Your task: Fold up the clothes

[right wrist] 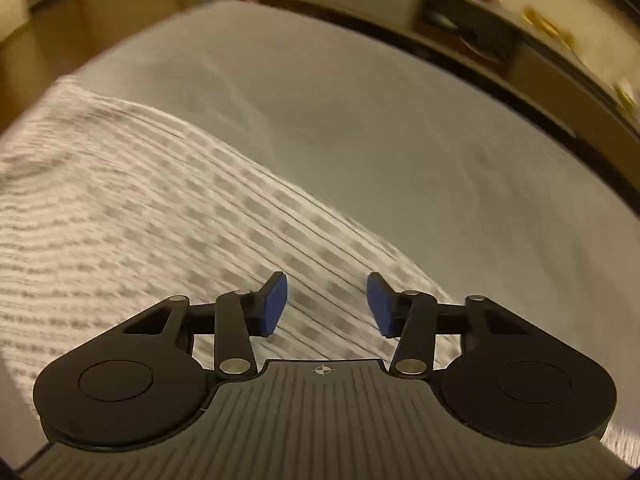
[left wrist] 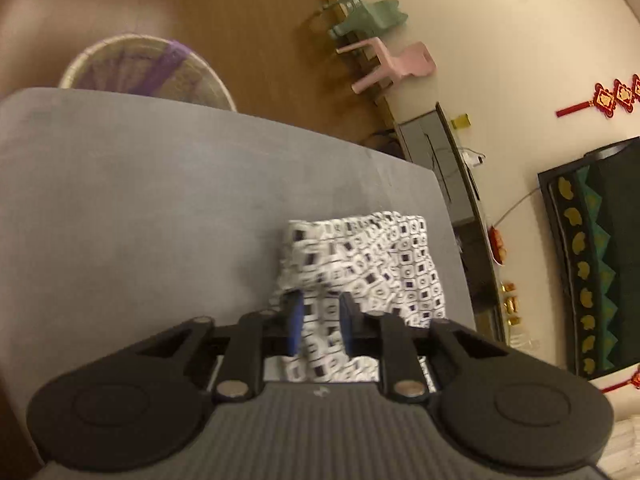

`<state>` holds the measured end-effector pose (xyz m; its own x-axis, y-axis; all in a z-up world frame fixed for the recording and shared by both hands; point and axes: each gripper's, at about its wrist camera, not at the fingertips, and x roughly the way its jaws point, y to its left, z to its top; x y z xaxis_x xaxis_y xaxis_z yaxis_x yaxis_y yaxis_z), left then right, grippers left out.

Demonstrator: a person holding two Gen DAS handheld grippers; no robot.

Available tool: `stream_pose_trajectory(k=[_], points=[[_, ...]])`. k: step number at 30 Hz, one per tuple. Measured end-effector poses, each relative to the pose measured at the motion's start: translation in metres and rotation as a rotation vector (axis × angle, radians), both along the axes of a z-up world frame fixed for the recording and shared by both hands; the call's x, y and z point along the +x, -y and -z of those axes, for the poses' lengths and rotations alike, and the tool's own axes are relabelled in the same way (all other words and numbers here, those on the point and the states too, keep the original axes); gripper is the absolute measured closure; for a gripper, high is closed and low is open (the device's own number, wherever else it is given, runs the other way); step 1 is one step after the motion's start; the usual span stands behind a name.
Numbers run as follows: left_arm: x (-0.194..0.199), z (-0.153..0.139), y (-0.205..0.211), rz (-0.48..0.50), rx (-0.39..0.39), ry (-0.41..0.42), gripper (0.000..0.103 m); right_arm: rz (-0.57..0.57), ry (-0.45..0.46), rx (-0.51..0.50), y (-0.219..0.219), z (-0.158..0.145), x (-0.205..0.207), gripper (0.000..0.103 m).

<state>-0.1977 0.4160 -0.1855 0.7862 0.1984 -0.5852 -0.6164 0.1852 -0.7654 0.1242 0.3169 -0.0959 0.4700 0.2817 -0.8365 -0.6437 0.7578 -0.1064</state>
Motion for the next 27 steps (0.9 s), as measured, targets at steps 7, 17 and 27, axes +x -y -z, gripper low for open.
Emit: stream_pose_trajectory(k=[7,17,27], points=[[0.039,-0.039,0.035,0.075,0.456,-0.124,0.101,-0.275,0.04,0.118,-0.153,-0.026,-0.018,0.043],[0.059,-0.041,0.062,0.282,0.676,-0.12,0.101,-0.206,0.036,-0.096,-0.24,0.021,0.021,0.096],[0.038,0.001,0.008,0.15,0.333,-0.142,0.1,-0.444,0.079,-0.167,-0.315,0.001,-0.021,0.079]])
